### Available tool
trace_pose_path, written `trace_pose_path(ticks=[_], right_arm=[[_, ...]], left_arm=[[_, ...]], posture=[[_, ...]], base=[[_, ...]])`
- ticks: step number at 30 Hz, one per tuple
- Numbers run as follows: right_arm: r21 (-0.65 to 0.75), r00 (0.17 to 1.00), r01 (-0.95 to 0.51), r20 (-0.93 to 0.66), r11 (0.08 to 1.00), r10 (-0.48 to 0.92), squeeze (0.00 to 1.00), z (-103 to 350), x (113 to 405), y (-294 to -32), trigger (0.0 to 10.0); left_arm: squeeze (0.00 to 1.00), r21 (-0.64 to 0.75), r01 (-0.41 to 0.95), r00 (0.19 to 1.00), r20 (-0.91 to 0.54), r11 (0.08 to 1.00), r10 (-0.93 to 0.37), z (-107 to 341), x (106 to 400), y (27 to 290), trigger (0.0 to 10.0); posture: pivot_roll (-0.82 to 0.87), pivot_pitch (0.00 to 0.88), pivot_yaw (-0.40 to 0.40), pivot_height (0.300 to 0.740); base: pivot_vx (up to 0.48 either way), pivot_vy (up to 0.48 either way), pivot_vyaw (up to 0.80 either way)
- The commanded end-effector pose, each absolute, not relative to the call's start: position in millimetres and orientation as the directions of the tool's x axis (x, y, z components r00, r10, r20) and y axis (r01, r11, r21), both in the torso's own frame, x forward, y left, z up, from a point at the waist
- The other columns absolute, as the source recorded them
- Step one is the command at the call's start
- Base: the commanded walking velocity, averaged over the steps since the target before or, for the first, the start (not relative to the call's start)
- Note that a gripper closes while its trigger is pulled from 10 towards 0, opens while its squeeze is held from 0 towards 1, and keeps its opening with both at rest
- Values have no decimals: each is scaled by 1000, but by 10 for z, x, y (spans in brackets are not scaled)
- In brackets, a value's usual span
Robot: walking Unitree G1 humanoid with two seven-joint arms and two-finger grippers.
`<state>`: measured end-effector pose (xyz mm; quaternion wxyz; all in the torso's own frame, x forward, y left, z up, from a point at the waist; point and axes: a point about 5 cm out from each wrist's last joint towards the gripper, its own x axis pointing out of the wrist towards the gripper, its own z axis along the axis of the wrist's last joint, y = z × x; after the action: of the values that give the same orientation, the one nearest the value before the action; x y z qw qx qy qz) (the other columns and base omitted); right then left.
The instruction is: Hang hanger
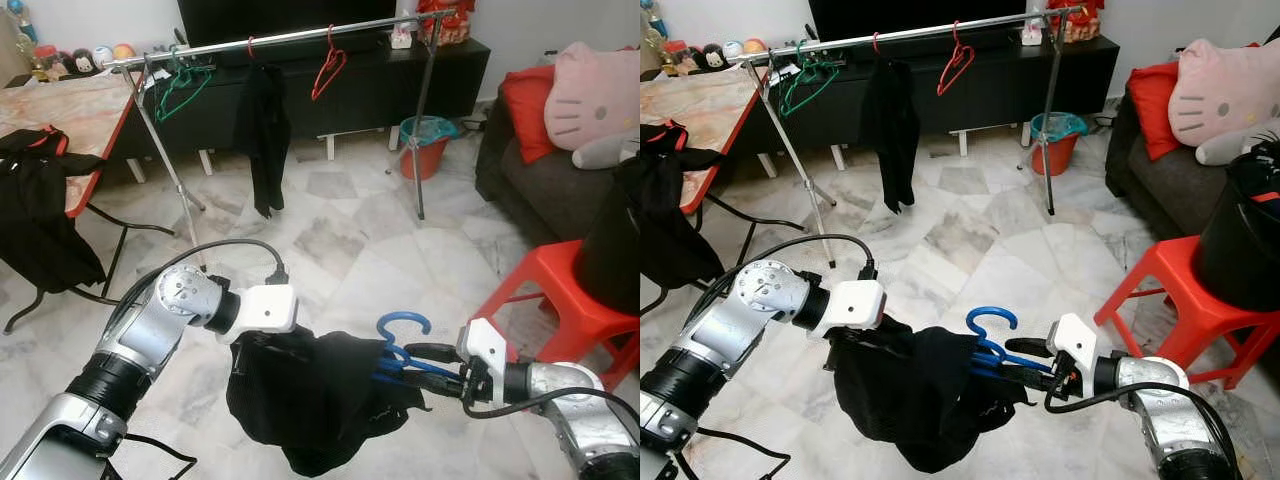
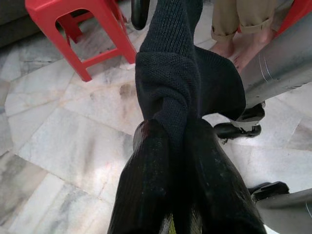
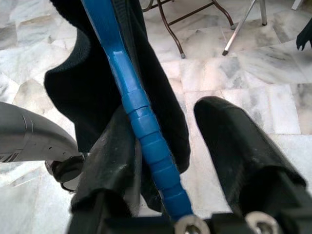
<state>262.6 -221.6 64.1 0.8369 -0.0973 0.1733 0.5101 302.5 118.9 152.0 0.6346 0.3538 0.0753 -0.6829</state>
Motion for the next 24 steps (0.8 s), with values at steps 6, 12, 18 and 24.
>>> trace_pose_path(ticks=[6, 12, 18, 24], right_arm=[[14, 416, -891, -377, 455, 827, 0, 641, 2644, -2181, 0], [14, 419, -890, -371, 456, 829, 0, 646, 2655, -2170, 0], [22, 411, -893, -366, 449, 835, 0, 631, 2648, -2133, 0], [25, 410, -894, -356, 448, 840, 0, 614, 2652, -2085, 0]], left_arm=[[0, 390, 900, 60, -557, -197, -829, 1637, 3029, 1160, 10000], [0, 389, 899, 56, -558, -201, -828, 1639, 3026, 1158, 10000], [0, 391, 897, 57, -561, -204, -826, 1637, 3029, 1165, 10000], [0, 395, 892, 48, -567, -220, -822, 1643, 3025, 1165, 10000]], posture=[[-158, 0, 50, 740], [-158, 0, 51, 740], [-158, 0, 51, 740], [-152, 0, 53, 740]], base=[[0, 0, 0], [0, 0, 0], [0, 0, 0], [0, 0, 0]])
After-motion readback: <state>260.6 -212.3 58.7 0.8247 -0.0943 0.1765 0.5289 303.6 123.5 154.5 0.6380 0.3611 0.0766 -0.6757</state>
